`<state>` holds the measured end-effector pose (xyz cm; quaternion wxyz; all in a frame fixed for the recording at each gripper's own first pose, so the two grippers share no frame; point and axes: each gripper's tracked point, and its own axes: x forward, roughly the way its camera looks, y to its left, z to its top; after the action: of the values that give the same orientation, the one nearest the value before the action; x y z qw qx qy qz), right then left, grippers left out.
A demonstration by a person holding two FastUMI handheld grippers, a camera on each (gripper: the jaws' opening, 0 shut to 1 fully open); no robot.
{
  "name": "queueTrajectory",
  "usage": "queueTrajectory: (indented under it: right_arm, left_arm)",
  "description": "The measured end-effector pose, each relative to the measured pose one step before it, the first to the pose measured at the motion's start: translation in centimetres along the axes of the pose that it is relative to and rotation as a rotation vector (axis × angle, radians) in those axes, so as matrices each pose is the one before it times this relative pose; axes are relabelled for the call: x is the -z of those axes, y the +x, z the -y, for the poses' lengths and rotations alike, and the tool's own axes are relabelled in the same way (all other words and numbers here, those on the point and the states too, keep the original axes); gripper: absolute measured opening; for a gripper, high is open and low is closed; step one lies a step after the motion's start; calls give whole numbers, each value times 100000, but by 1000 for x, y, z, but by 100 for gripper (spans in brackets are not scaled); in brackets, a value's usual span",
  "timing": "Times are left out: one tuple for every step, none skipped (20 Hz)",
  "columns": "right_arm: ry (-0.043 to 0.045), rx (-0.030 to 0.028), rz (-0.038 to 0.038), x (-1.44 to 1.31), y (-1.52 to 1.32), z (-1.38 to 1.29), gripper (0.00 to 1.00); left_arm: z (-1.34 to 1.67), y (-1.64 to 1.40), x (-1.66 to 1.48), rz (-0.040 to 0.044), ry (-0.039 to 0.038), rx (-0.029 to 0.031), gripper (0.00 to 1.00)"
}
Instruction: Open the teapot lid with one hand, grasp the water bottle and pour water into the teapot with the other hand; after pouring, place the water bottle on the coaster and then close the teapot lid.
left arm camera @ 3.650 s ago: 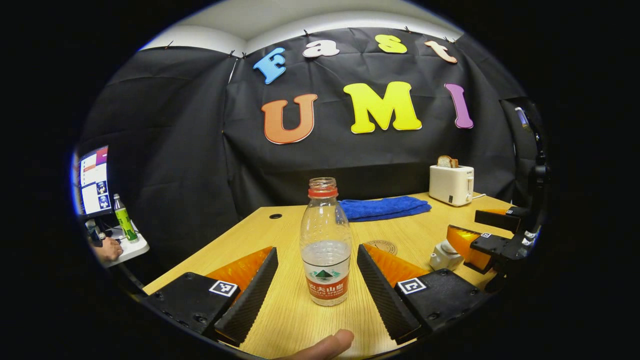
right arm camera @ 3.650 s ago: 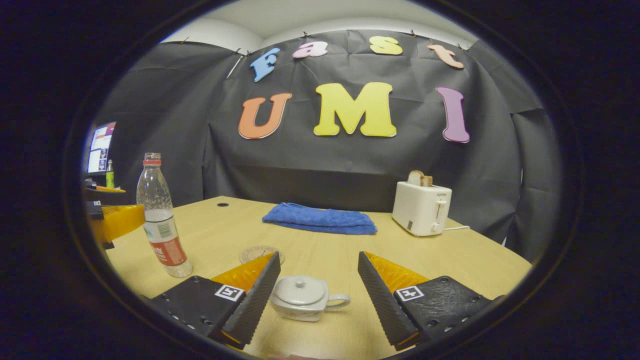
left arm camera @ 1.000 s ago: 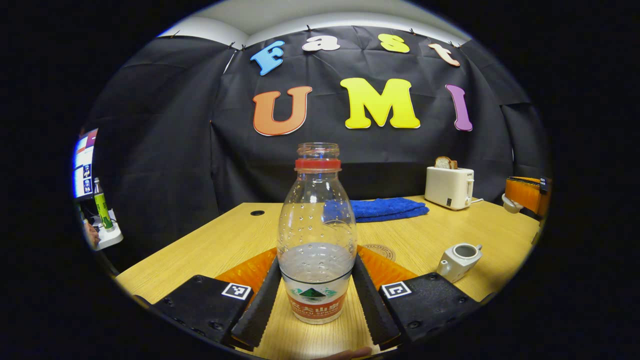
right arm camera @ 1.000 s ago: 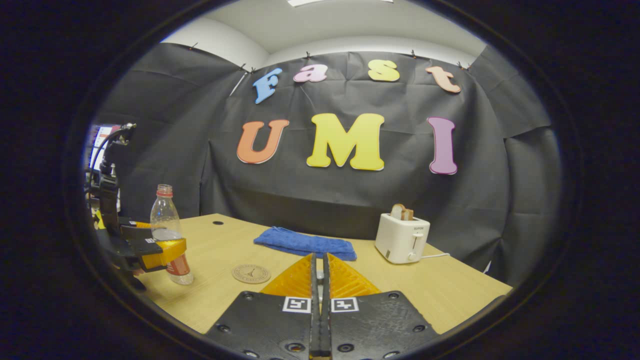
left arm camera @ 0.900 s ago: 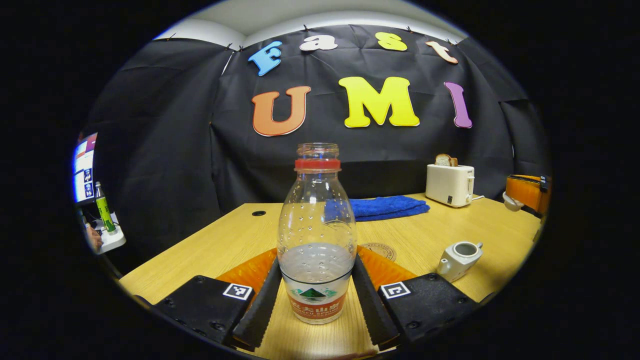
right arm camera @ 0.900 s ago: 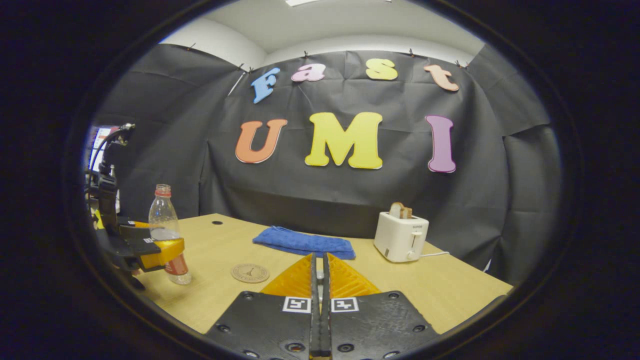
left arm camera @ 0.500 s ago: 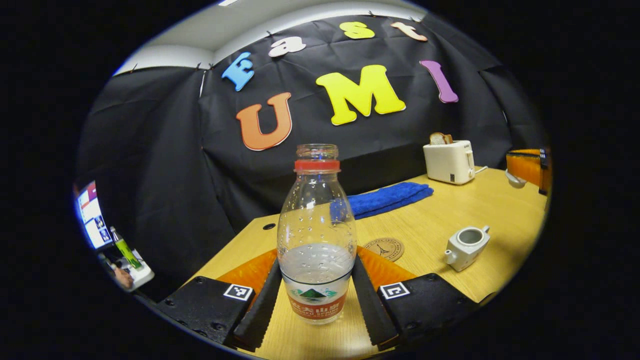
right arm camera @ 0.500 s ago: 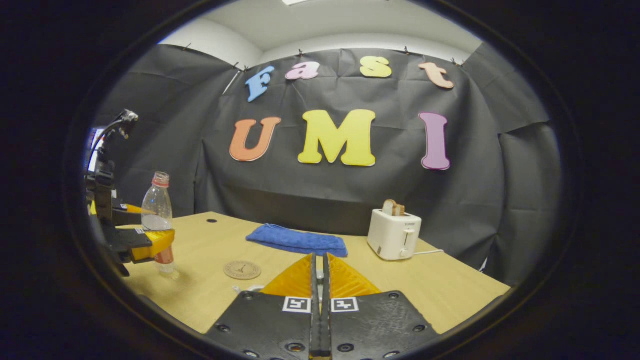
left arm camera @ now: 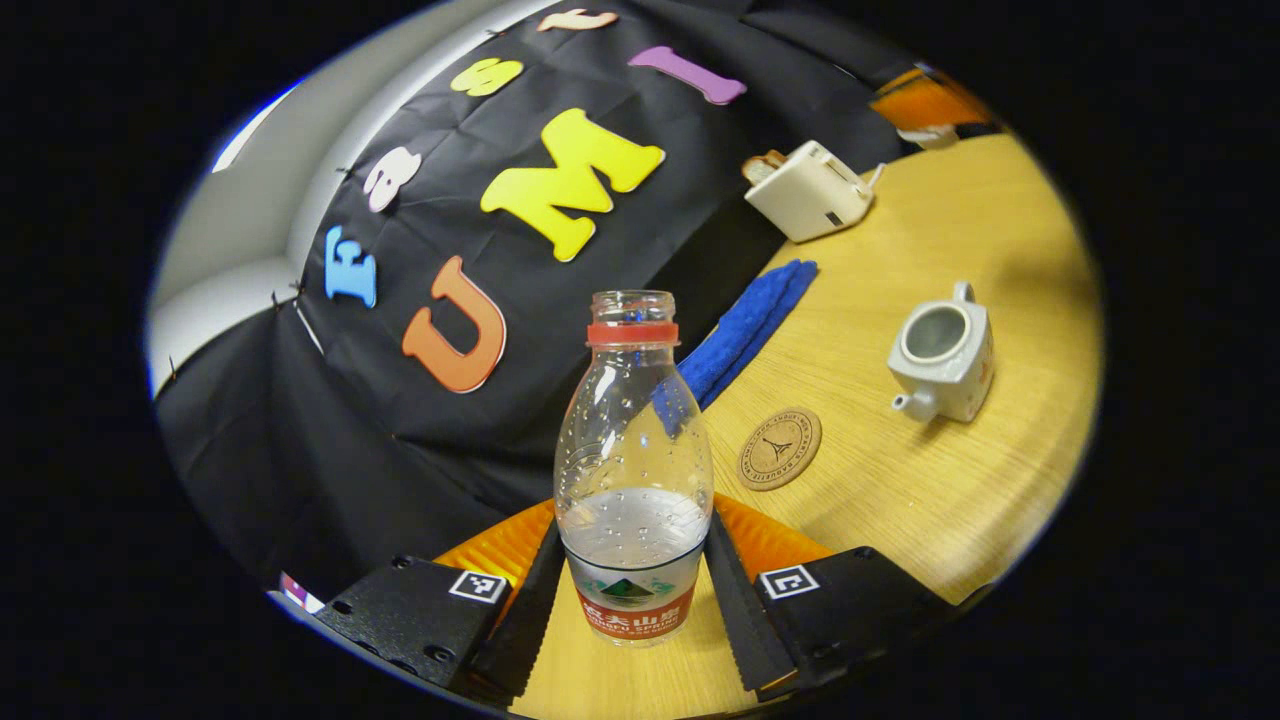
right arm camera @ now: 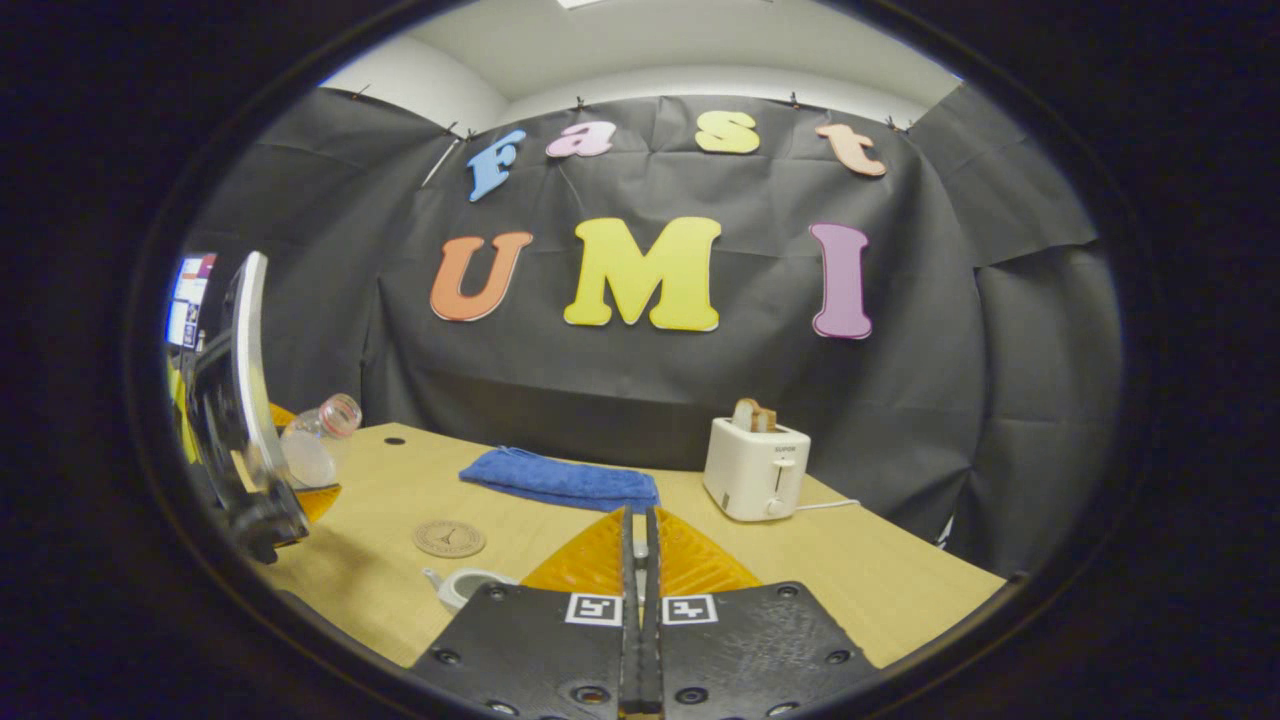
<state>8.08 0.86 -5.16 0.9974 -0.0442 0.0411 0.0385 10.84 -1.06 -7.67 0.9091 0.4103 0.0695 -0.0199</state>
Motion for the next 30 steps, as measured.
queueTrajectory:
  right_arm:
    - [93, 88, -498, 102, 125, 117, 0]
    - [271, 96, -468, 184, 60, 151, 0]
    - [450, 161, -373, 59, 105, 168, 0]
    - [366, 330, -492, 139, 212, 241, 0]
    - [539, 676, -444, 64, 76, 361, 0]
    - [642, 587, -500, 103, 66, 439, 0]
    - [767, 825, -319, -70, 84, 433, 0]
    - [781, 920, -324, 3, 92, 535, 0]
    - [741, 891, -181, -116, -57, 545, 0]
    - [696, 918, 48, -69, 68, 528, 0]
    - [439, 761, 121, -214, -23, 421, 0]
    - [13, 702, 115, -112, 81, 317, 0]
    - [-276, 998, 396, -149, -32, 408, 0]
    - [-189, 657, 310, -107, 19, 343, 0]
    - [-61, 437, 304, -185, -7, 206, 0]
    - [-72, 405, 293, -23, -62, 185, 0]
    - [153, 180, 119, -83, -37, 116, 0]
    - [179, -117, -138, 21, -62, -6, 0]
    - [324, 36, -86, -59, 20, 64, 0]
    - [353, -132, -62, -24, -58, 52, 0]
    - [20, -213, -80, -69, -3, -54, 0]
    - [-81, 57, 292, -117, -127, 47, 0]
    - [-290, 193, 417, -188, -59, 80, 0]
    - [-415, 246, 426, -96, -119, 24, 0]
    - [-355, 245, 331, -173, -41, 60, 0]
    - [-260, 187, 351, -94, -118, 69, 0]
    - [144, 34, 337, -164, -91, -10, 0]
    - [38, -204, 363, -99, -132, -112, 0]
    - [-509, 6, 256, -137, -28, -115, 0]
    - [-334, 151, 337, -73, -59, 2, 0]
  left_arm:
    - [711, 220, -61, 137, 3868, 1687, 76]
    - [761, 385, -396, 425, 3222, 2122, 76]
    - [710, 204, -447, 368, 3367, 1688, 76]
    - [466, -35, -479, 465, 3731, 766, 76]
    - [432, 34, -386, 130, 3958, 569, 75]
    - [457, -16, -202, 28, 3933, 817, 75]
    - [502, 88, -181, -487, 3638, 1073, 75]
    - [527, 152, -219, -571, 4012, 1293, 75]
    - [183, 215, -434, 41, 3593, 1044, 75]
    - [427, 124, -390, 376, 3410, 1145, 75]
    - [335, 149, -451, 618, 3008, 826, 75]
    - [249, -50, -59, -772, 2668, 586, 75]
    - [208, -52, -54, -807, 2412, 406, 75]
    - [111, -59, 27, -1077, 2325, 510, 75]
    - [192, -50, -54, -976, 2507, 201, 75]
    - [10, 8, -68, -738, 2505, 16, 75]
    - [35, -155, -78, -736, 2297, 188, 75]
    - [-125, -11, -35, -765, 2016, -194, 75]
    - [-197, -84, 14, -470, 2094, -335, 75]
    - [-185, 0, 106, -779, 2031, -378, 75]
    - [-195, -169, 139, -746, 1979, -445, 75]
    - [-173, -154, -61, -749, 1809, -566, 75]
    - [63, -46, 84, -930, 1936, 307, 75]
    - [-125, -45, 71, -505, 2161, 583, 75]
    - [-88, 76, 114, -512, 2523, 585, 75]
    - [-384, 143, 224, -507, 2623, 145, 75]
    - [-178, 4, 96, -968, 2311, -186, 75]
    - [0, -68, 11, -435, 1420, -51, 75]
    - [77, -18, 42, -286, 874, 418, 75]
    - [-151, -116, -70, -87, 1119, -88, 75]
